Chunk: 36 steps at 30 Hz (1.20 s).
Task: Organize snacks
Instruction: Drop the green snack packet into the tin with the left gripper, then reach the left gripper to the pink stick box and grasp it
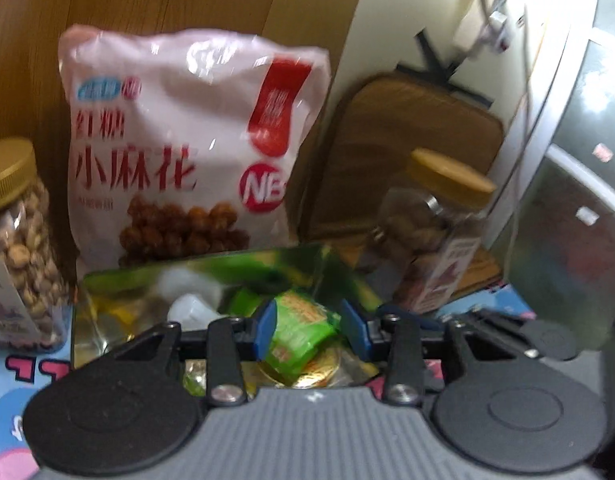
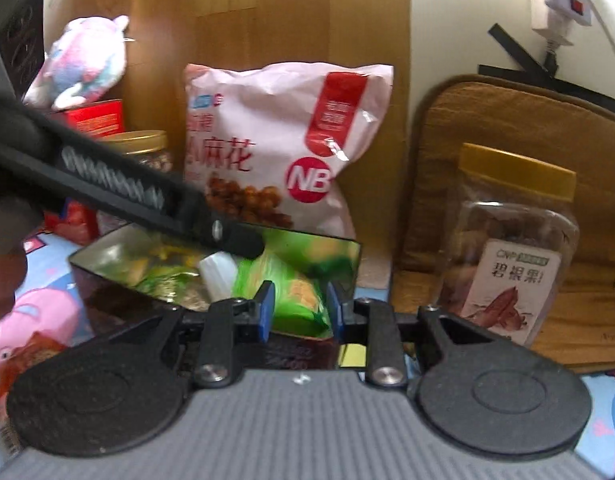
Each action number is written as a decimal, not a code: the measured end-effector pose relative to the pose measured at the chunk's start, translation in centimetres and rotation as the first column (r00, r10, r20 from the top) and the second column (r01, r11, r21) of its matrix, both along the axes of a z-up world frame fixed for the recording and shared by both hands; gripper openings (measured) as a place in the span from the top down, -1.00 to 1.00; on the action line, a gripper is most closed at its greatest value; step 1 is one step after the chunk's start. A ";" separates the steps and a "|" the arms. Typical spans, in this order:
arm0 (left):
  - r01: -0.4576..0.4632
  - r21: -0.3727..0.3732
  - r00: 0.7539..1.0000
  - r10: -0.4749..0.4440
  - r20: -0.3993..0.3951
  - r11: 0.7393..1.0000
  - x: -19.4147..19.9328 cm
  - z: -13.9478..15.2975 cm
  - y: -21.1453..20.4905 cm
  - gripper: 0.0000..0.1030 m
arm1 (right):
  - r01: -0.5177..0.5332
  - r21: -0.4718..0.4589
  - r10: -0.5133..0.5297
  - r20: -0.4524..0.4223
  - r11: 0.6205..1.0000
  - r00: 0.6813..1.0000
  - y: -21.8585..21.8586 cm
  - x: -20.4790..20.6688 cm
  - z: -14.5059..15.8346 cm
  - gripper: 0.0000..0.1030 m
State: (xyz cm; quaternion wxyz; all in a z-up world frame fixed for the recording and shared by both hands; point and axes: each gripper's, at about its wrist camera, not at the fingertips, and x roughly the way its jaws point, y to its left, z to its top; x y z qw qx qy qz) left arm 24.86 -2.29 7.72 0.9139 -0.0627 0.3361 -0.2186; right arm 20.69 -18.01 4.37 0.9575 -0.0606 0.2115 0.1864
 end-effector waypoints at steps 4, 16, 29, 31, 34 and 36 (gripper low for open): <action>-0.001 0.001 1.000 0.001 -0.024 1.000 -0.6 -1.1 0.2 0.31 | 0.018 0.026 -0.019 0.022 0.999 1.000 -0.6 -1.9 0.5 0.38; -0.051 -0.119 0.994 0.062 0.089 0.992 -13.1 0.5 8.8 0.26 | -0.079 0.218 0.116 -0.162 0.973 0.980 0.3 -10.2 -1.8 0.13; -0.185 -0.135 0.983 0.185 -0.009 0.974 -19.2 -3.0 13.8 0.26 | -0.073 0.213 0.135 -0.294 0.974 0.946 7.1 -8.7 -3.3 -0.07; -0.169 -0.136 0.985 0.171 0.001 0.976 -19.6 -2.9 13.4 0.26 | -0.078 0.186 0.131 -0.291 0.979 0.948 5.7 -9.8 -2.6 0.21; -0.138 -0.147 0.990 0.139 -0.001 0.979 -19.4 -2.7 12.6 0.26 | -0.078 0.131 0.113 -0.287 0.988 0.951 2.6 -11.7 -2.6 0.46; -0.113 -0.152 0.994 0.113 -0.007 0.982 -19.4 -2.8 11.7 0.26 | -0.101 0.151 0.145 -0.311 0.983 0.939 -0.1 -13.1 -2.7 0.49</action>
